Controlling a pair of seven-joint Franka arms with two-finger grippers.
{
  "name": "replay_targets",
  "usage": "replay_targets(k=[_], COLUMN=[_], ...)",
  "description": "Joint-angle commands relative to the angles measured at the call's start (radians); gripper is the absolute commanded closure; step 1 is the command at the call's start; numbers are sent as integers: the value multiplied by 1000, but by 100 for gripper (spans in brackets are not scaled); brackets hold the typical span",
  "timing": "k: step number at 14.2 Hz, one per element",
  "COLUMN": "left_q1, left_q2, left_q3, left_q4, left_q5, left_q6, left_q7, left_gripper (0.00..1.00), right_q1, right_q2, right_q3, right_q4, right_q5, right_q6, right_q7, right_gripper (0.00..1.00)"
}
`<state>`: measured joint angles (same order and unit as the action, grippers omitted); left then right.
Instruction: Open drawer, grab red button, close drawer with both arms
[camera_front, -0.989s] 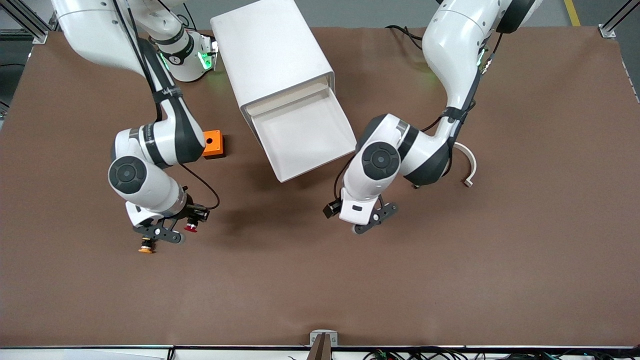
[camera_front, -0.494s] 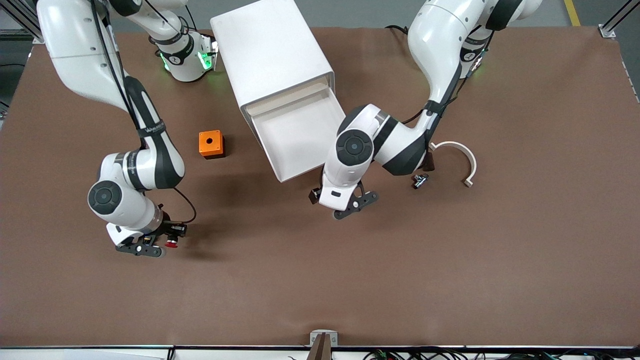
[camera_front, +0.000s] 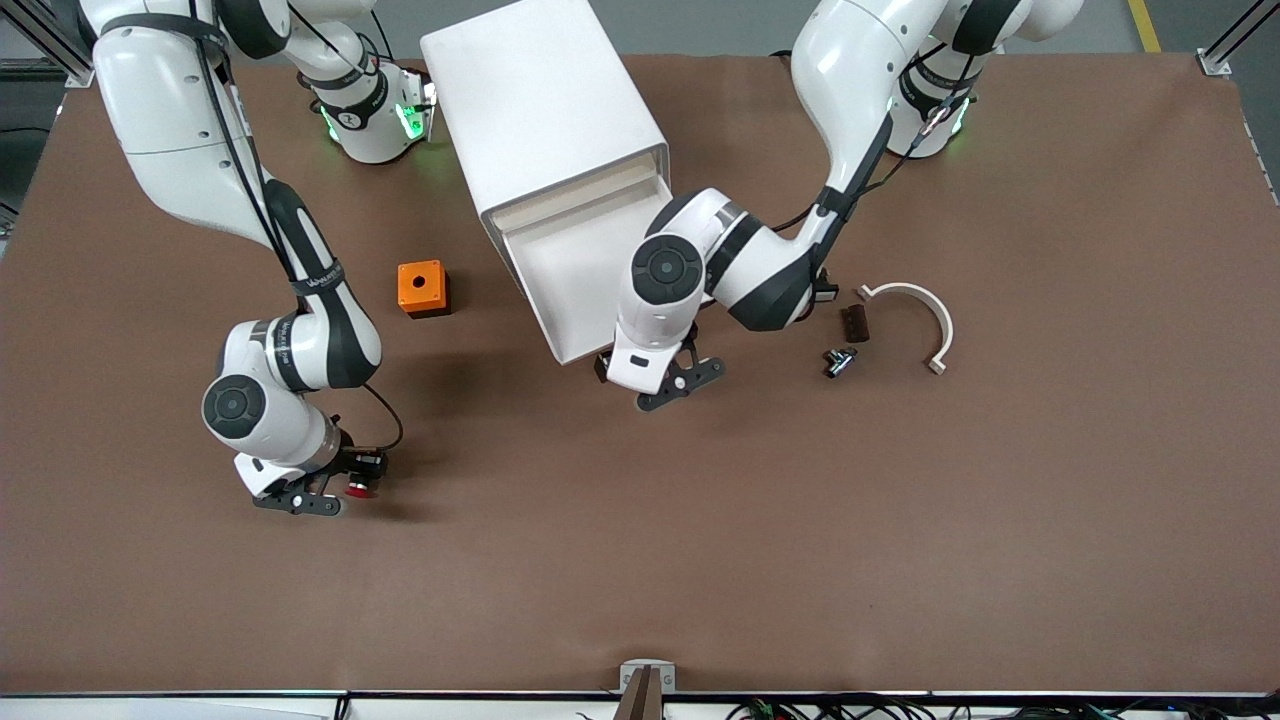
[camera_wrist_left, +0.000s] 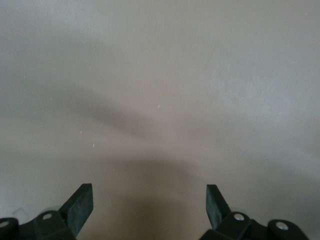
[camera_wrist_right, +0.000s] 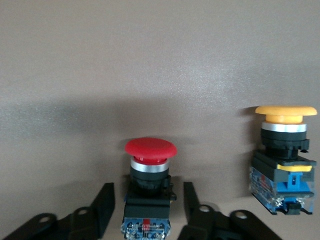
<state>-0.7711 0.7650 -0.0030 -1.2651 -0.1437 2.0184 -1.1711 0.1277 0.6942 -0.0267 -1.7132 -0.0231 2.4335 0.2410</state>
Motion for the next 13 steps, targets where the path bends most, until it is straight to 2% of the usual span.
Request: replay_targets(k=[1, 2, 4, 8, 10, 13], left_q1=[-7, -7, -7, -30, -45, -68], left_q2=[-21, -21, -24, -23, -16, -13], left_q3=[-29, -46, -75, -80, -80, -80], left_q4=[-25, -23, -23, -23, -23, -23], left_q5=[6, 6, -28, -123, -157, -212], left_q6=[-47, -70, -115, -171, -173, -175], left_q7=[-39, -50, -71, -79, -108, -119], left_gripper=[1, 1, 1, 1, 1, 1], right_q1=[-13, -13, -13, -19, -51, -106], right_q2=[-2, -11, -73, -209, -275, -366], right_q3=[7, 7, 7, 7, 7, 5], right_q4=[17, 18, 29, 49, 67, 83], right_q5=[-18, -20, -20, -21, -20, -20], right_q6=[-4, -13, -121, -364, -506, -645], right_q7=[-6, -9, -11, -77, -107, -179], right_gripper=[0, 0, 0, 0, 0, 0])
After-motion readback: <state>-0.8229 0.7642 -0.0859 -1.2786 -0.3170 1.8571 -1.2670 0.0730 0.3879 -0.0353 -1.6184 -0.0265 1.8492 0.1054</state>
